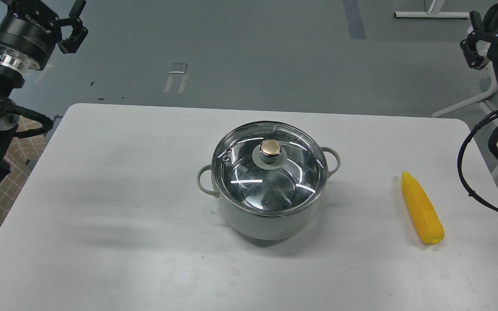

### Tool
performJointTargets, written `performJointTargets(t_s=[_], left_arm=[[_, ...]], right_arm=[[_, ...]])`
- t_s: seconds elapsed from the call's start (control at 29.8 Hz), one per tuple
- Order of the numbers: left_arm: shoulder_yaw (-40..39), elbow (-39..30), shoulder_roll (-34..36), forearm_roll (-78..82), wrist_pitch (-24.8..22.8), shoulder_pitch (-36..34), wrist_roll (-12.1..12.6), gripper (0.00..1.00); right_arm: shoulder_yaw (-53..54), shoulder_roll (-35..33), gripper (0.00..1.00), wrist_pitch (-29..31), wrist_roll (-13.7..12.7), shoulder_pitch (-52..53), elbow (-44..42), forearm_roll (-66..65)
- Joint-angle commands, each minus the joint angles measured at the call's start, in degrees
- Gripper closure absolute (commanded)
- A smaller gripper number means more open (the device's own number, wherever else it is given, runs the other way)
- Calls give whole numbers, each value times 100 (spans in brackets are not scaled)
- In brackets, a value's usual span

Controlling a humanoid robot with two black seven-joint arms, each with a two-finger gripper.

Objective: Open pot and put corn in

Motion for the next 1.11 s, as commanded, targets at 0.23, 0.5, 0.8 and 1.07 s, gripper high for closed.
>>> performJointTargets(t_s=[0.23, 0.5, 0.8, 1.07], left_arm=[[171, -1657, 755, 849, -151, 119, 1, 4], [154, -3553, 1432, 3999, 276, 110, 19, 14], [416, -4892, 1196, 7485, -40, -4, -7, 14], [2385, -4946, 352, 9859, -119, -1014, -8, 14]], right_arm=[[0, -35, 0, 28, 58, -106, 62, 0], [61, 0, 0, 28, 76, -132, 211, 8], [131, -27, 0, 28, 76, -141, 255, 8], [132, -53, 0, 28, 76, -413, 202, 8]])
